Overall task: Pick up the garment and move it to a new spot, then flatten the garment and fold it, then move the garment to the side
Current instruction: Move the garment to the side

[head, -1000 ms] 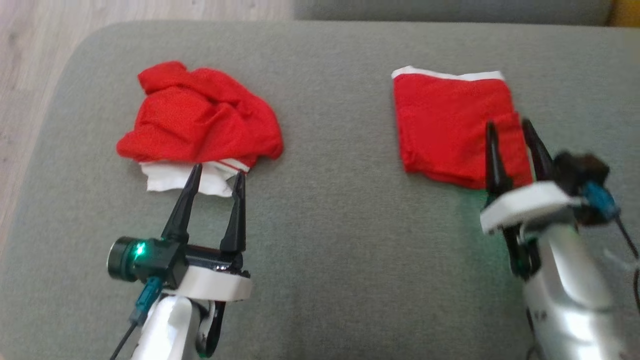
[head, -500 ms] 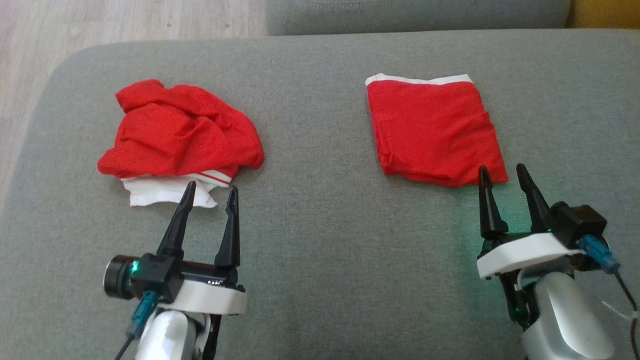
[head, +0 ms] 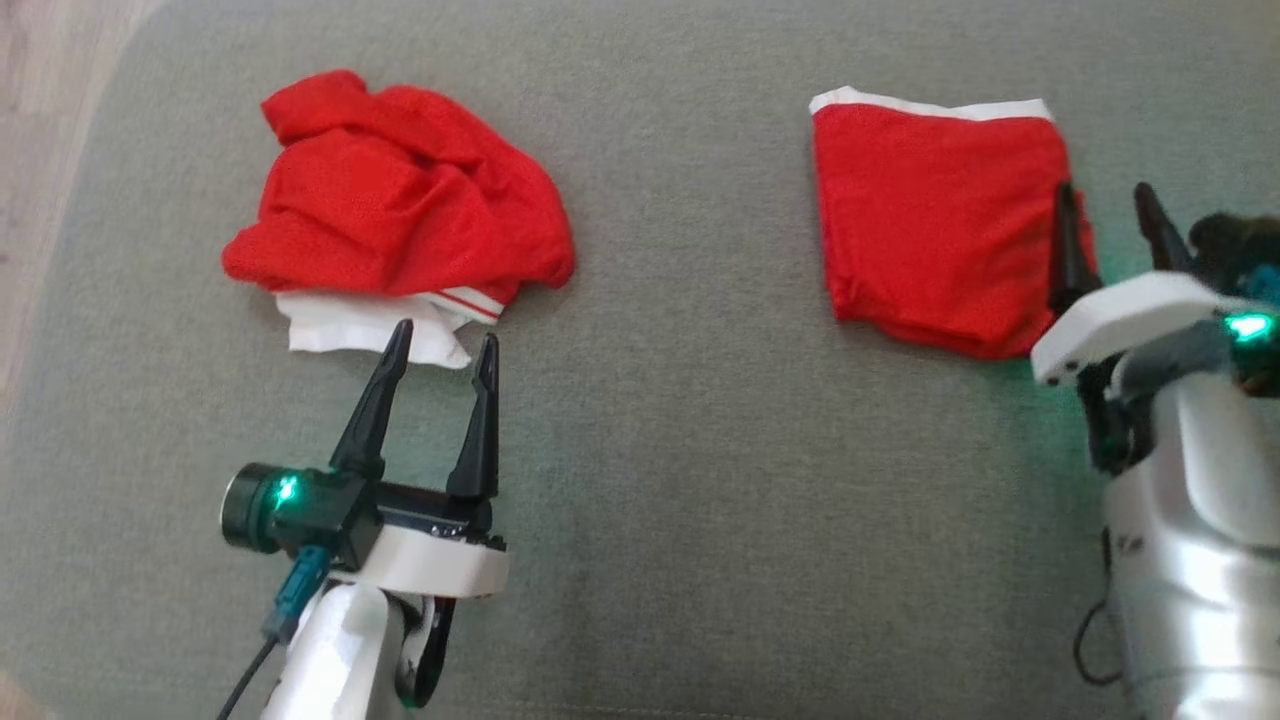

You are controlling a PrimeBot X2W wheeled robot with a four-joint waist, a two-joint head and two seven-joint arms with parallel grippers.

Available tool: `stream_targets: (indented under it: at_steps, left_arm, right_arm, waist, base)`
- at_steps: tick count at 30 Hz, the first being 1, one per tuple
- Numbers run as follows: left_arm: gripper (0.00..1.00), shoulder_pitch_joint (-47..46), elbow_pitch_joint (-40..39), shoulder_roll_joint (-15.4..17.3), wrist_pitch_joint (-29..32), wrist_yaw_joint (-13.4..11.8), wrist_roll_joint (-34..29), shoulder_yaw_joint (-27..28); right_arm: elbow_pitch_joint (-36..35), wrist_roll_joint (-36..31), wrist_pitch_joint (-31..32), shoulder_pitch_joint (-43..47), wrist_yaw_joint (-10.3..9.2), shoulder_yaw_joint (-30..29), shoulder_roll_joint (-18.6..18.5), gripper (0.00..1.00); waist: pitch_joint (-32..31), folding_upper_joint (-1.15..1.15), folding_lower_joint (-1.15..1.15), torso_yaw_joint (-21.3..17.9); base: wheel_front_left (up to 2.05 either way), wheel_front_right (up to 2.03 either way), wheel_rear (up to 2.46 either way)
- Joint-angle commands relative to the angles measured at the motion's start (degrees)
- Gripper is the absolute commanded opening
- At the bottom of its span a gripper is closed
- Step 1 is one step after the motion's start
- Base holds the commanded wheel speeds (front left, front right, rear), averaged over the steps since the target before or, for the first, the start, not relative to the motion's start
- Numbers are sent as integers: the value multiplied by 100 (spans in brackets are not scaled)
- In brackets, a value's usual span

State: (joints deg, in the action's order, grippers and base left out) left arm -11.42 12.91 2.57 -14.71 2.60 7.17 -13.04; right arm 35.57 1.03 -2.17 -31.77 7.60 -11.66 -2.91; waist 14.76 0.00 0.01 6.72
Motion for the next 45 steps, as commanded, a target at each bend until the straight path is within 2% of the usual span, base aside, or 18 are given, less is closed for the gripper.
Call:
stream_targets:
  at_steps: [1, 7, 12, 13, 14, 15, 18, 22, 30, 33, 34, 38, 41, 45]
  left_arm:
    - [100, -177, -135, 31, -29, 20, 37, 147]
    - [100, -280, -123, 31, -29, 13, 70, 80]
    - [100, -331, -119, 31, -29, 3, 83, 74]
    - [100, -340, -115, 31, -29, 3, 83, 83]
    - [100, -349, -110, 31, -29, 2, 82, 95]
    - [100, -357, -105, 31, -29, 0, 81, 107]
    - [100, -378, -107, 31, -29, -17, 78, 136]
    - [100, -373, -134, 31, -29, -30, 81, 155]
    - [100, -383, -200, 31, -29, -12, 82, 183]
    - [100, -395, -225, 31, -29, 2, 74, 207]
    - [100, -395, -225, 31, -29, 2, 74, 207]
    - [100, -413, -226, 31, -29, 31, 49, 236]
    - [100, -445, -224, 31, -29, 57, 38, 237]
    - [100, -461, -223, 31, -29, 65, 17, 247]
  right_arm:
    - [-98, -30, 46, -197, -11, 70, -12, 100]
    - [771, -435, 657, -788, -11, -352, -151, 100]
    - [1547, -634, 1232, -1000, -11, -281, -219, 100]
    - [1676, -628, 1324, -1045, -11, -199, -235, 84]
    - [1779, -604, 1379, -1097, -11, -112, -267, 18]
    - [1860, -565, 1404, -1154, -11, -11, -304, 0]
    - [1960, -438, 1300, -1327, -11, 366, -504, 0]
    - [1971, -316, 1067, -1457, -11, 943, -949, 0]
    - [2013, -352, 834, -1456, -11, 1768, -2420, 0]
    - [2056, -475, 788, -1461, -11, 1847, -2930, 0]
    - [2056, -475, 788, -1461, -11, 1847, -2930, 0]
    - [2121, -686, 732, -1508, -11, 1870, -3392, 0]
    - [2192, -843, 722, -1563, -11, 1714, -3567, 0]
    - [2212, -990, 679, -1606, -11, 1473, -3590, 0]
  waist:
    - [97, 0, -1, 98]
    - [271, 0, -1, 257]
    - [337, 0, -1, 305]
    - [342, 0, -1, 301]
    - [343, 0, -1, 293]
    - [342, 0, -1, 283]
    - [320, 0, -1, 238]
    - [266, 0, -1, 168]
    - [279, 0, -1, 134]
    - [341, 0, -1, 148]
    - [341, 0, -1, 148]
    - [419, 0, -1, 171]
    - [468, 0, -1, 209]
    - [501, 0, -1, 235]
  base:
    - [0, 0, 0]
    - [0, 0, 0]
    - [0, 0, 0]
    - [0, 0, 0]
    - [0, 0, 0]
    - [0, 0, 0]
    - [0, 0, 0]
    - [0, 0, 0]
    - [0, 0, 0]
    - [0, 0, 0]
    - [0, 0, 0]
    - [0, 0, 0]
    - [0, 0, 0]
    - [0, 0, 0]
